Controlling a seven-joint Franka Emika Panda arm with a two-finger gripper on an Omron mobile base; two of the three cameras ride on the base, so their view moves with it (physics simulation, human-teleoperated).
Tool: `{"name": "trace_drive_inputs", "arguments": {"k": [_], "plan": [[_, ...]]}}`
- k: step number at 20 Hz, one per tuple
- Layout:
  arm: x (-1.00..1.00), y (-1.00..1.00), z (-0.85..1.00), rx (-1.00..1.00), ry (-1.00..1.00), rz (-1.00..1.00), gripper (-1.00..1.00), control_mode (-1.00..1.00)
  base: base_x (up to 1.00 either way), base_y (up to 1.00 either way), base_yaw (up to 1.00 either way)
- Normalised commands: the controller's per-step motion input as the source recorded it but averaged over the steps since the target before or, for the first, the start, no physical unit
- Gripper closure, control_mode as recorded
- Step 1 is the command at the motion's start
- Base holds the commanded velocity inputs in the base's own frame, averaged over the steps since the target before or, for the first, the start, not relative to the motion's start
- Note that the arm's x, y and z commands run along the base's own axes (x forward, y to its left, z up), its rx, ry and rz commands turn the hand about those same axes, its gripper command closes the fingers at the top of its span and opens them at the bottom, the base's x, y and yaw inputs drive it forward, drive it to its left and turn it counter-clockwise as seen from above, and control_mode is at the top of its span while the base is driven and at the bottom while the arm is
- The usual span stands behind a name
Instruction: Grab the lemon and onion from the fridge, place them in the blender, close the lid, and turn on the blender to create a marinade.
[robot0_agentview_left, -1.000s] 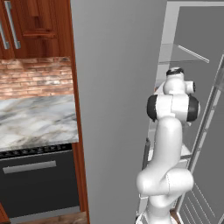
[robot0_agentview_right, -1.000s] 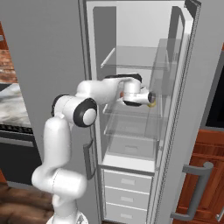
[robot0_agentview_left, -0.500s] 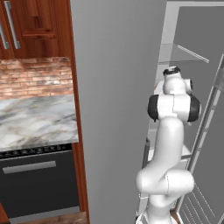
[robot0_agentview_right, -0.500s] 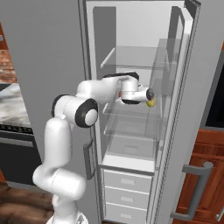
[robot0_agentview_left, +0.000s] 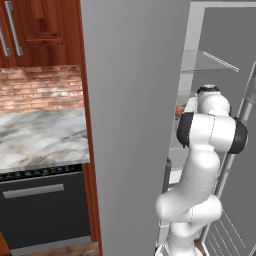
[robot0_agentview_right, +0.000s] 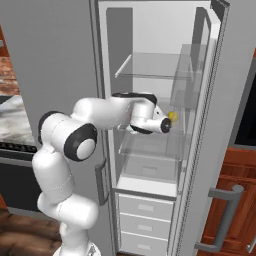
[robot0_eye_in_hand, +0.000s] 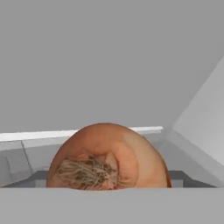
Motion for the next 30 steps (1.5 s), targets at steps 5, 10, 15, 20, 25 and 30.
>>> {"name": "trace_drive_inputs", "arguments": {"k": [5, 10, 15, 20, 25, 30], "plan": [[-0.68, 0.01, 0.37, -0.10, -0.02, -0.14, 1.00, -1.00, 0.00, 0.00, 0.00], [-0.55, -0.04, 0.80, -0.14, 0.00, -0.11, 1.00, -1.00, 0.00, 0.00, 0.00], [-0.69, -0.03, 0.48, -0.19, 0.00, -0.08, 1.00, -1.00, 0.00, 0.00, 0.00], [-0.98, 0.00, 0.03, -0.23, 0.00, -0.09, 1.00, -1.00, 0.00, 0.00, 0.00], [-0.89, 0.00, 0.15, -0.14, 0.01, -0.14, 1.00, -1.00, 0.00, 0.00, 0.00], [-0.62, 0.02, 0.64, -0.02, 0.03, -0.22, 1.00, -1.00, 0.00, 0.00, 0.00]]}}
